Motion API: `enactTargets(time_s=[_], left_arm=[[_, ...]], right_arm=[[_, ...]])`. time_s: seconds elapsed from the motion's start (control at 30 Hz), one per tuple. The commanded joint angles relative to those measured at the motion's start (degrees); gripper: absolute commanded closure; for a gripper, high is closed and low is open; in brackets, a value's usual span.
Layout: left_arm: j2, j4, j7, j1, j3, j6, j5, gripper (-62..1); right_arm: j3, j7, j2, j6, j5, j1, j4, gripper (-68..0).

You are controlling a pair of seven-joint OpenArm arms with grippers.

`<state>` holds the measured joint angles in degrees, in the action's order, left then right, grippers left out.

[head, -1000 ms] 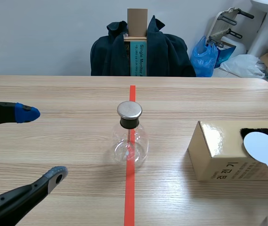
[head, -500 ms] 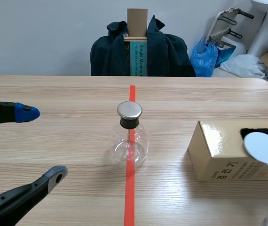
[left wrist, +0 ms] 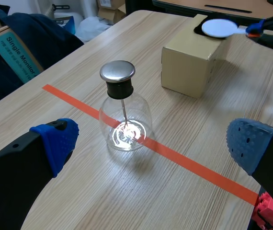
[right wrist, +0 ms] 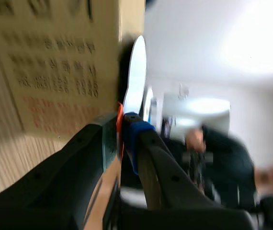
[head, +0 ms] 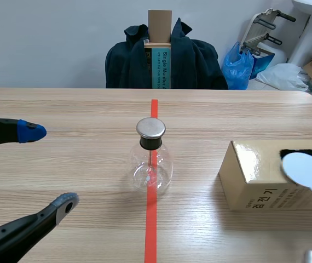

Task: Do the electroscope experiment.
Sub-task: 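Rub the plate on the fur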

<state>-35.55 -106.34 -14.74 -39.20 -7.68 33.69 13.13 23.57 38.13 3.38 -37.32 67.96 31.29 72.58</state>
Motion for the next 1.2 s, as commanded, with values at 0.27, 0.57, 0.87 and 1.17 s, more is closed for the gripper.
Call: enactTargets(time_s=[0.27, 0.57, 0.87, 1.17], left_arm=[[0.31, -0.28, -0.39, 0.17, -0.17, -0.09, 0.81, -62.3], [0.31, -0.26, -0.42, 0.17, -0.17, -0.09, 0.81, -62.3], [0.31, -0.26, -0.42, 0.17, -0.17, -0.09, 0.81, -62.3], [0.31, -0.26, -0.39, 0.17, -0.17, -0.09, 0.81, -62.3]], right_arm=[[0.31, -0.59, 1.05, -2.58, 0.57, -0.24, 0.22, -0.6], [0.11, 1.66, 1.18, -3.52, 0.79, -0.68, 0.22, -0.7], [-0.2, 3.76, 1.64, -3.61, 1.2, -0.85, 0.22, -0.6], [-0.68, 2.6, 1.62, -2.82, 1.66, -1.11, 0.22, -0.6]])
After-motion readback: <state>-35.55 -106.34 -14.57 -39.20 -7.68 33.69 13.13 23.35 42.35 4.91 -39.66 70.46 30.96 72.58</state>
